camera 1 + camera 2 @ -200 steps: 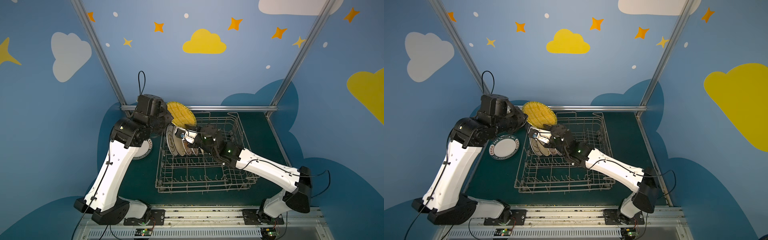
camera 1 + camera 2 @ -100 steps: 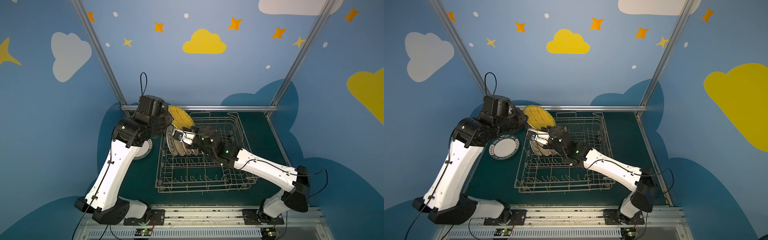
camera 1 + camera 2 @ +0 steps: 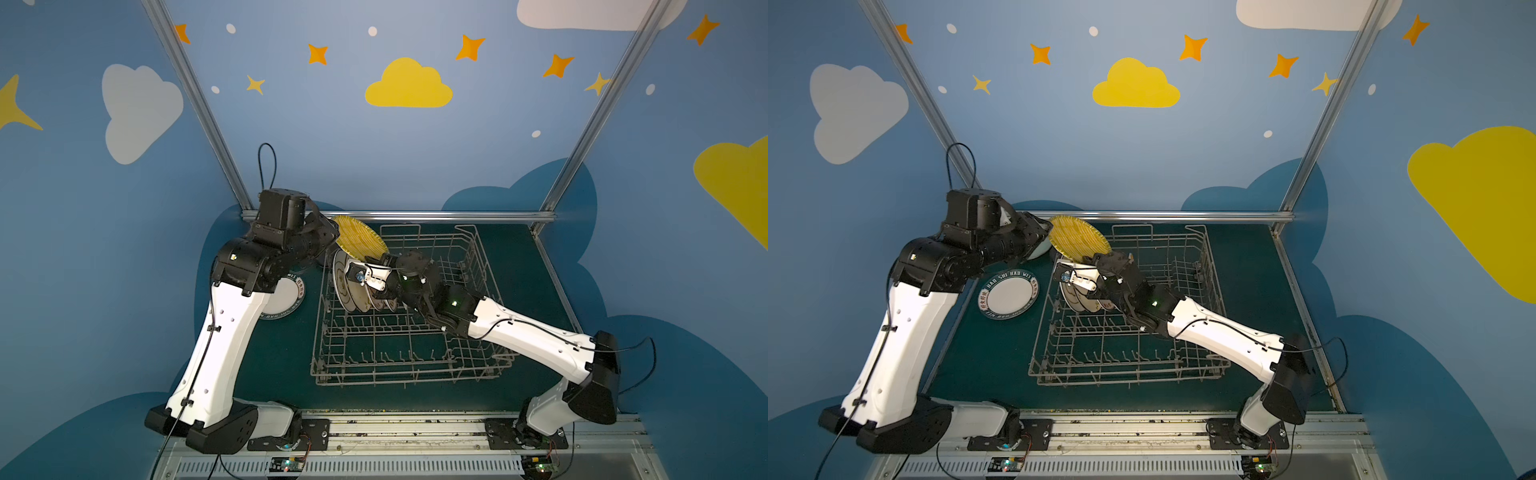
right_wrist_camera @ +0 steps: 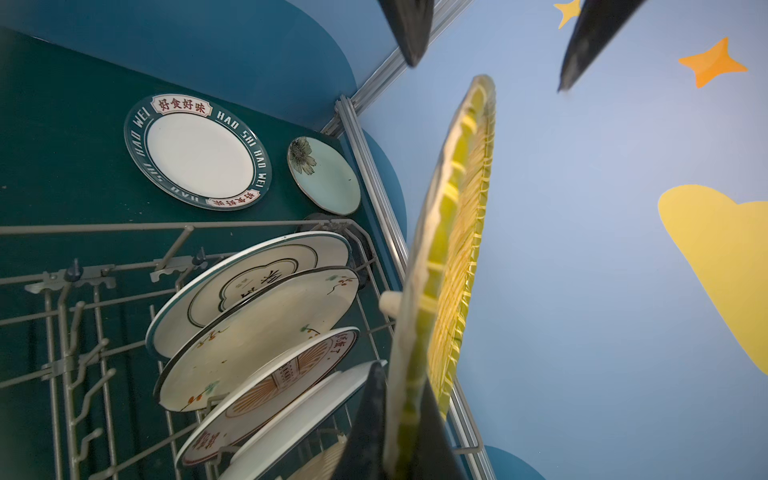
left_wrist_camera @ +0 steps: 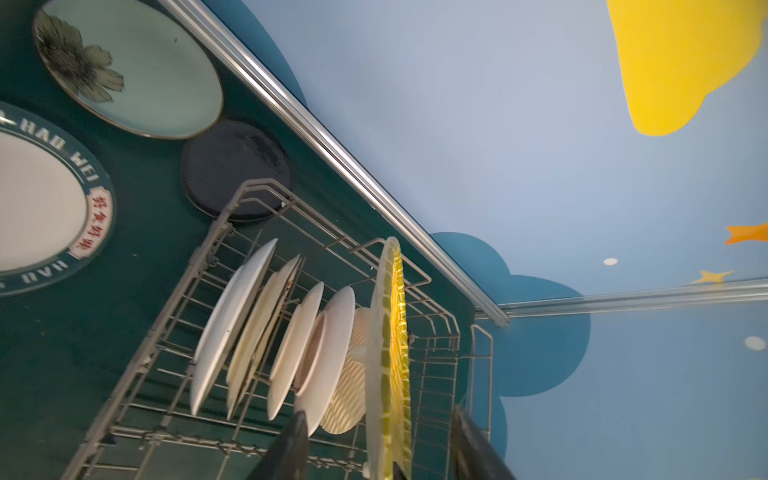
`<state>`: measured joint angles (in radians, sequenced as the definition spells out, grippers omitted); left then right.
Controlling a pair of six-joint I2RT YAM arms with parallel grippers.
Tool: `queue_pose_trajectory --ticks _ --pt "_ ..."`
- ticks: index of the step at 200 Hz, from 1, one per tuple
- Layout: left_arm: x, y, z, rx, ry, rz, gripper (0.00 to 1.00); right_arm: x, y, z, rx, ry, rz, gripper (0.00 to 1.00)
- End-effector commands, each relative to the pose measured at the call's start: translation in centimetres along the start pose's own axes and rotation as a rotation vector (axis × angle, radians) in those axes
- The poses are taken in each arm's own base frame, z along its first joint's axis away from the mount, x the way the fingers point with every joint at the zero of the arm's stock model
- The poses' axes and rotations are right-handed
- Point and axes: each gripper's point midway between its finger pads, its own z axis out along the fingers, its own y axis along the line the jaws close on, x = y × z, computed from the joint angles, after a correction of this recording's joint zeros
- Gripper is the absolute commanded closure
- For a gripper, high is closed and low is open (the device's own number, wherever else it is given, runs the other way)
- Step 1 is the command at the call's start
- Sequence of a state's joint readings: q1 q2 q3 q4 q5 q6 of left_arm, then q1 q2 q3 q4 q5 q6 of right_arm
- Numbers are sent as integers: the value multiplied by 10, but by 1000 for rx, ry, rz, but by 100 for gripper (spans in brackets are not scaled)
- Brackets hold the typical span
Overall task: Load the plates into the dish rack
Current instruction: 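Release the mat from the left gripper while the right gripper holds it, then lower the bamboo mat into the rack with the right gripper while the left draws back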
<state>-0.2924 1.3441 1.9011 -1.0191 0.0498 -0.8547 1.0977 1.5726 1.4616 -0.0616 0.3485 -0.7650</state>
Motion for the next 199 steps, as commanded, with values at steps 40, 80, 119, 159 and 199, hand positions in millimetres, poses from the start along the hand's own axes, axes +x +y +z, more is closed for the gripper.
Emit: queue_pose_trajectory --ticks 40,80,119,159,199 --pt "-28 -34 -68 286 -80 181 0 -31 -65 -39 129 -44 160 100" --pt "-7 -47 -102 485 -136 390 0 -31 -102 -66 193 8 385 100" --pt "23 -44 -110 641 -144 522 0 -15 -113 -90 142 33 623 100" --pt "45 -23 -86 718 -174 575 0 21 -126 -113 102 117 920 100" --pt "47 3 -50 679 -216 530 0 70 -126 -115 140 241 1151 100"
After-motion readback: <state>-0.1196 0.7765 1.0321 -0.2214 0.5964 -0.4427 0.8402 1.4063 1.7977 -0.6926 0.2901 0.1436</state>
